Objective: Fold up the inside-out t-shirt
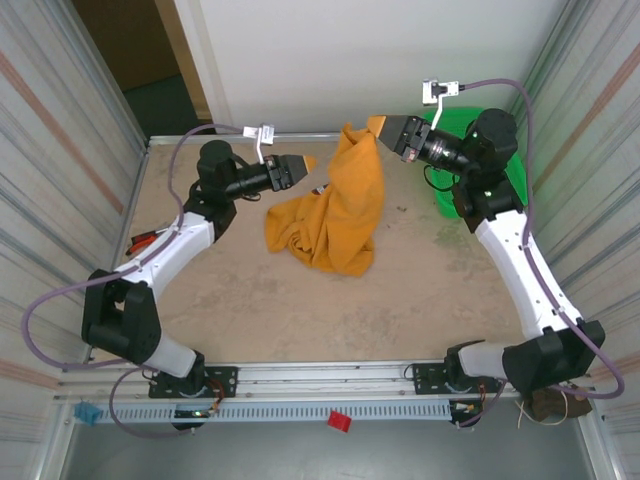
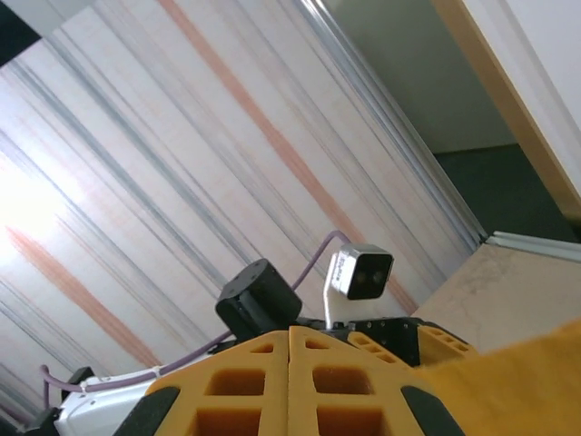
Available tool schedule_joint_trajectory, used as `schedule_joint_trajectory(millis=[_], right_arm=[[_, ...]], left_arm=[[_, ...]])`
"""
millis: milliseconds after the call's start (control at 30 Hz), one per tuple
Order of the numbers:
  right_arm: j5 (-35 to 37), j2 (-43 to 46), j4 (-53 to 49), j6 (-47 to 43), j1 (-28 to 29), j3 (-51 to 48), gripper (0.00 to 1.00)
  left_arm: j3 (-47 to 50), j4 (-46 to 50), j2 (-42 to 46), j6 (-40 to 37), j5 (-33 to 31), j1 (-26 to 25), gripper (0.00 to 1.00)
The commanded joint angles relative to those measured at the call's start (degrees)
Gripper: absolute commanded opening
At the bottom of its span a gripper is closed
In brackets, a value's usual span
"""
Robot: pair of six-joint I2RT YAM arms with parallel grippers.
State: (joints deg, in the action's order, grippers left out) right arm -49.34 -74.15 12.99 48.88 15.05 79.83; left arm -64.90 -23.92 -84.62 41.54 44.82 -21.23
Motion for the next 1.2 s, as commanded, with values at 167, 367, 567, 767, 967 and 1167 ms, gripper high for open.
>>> schedule_joint_trajectory(millis=[167,367,567,767,967,1167], right_arm=[[-0.3,-1.7,-3.7,-2.8,0.3,-0.1,0.0],[0.1,-1.8,-4.3,-3.0,1.0,-1.3,0.0],[0.9,-1.7,-5.8,-3.8,2.1,-1.3,0.0],[1.5,-1.9,-6.5,-4.2,2.7,-0.8,0.0],[1.7,-2.0,-6.8,-4.2,3.0,-0.5,0.0],[2.1,-2.1,-6.8,-4.3,3.4,-0.1,0.0]], left_arm=[[-8.1,16.1,7.6,-16.4,-7.1,-5.6,0.72],[-15.4,24.6,4.6,-25.3,-9.1,-11.4,0.73],[-16.4,25.1,2.4,-29.0,-12.4,-15.0,0.71],[-14.7,23.3,3.4,-29.4,-12.6,-15.7,0.48],[-14.6,23.4,2.1,-28.8,-9.4,-15.7,0.39],[-14.9,24.0,0.1,-29.0,-6.8,-15.7,0.46]])
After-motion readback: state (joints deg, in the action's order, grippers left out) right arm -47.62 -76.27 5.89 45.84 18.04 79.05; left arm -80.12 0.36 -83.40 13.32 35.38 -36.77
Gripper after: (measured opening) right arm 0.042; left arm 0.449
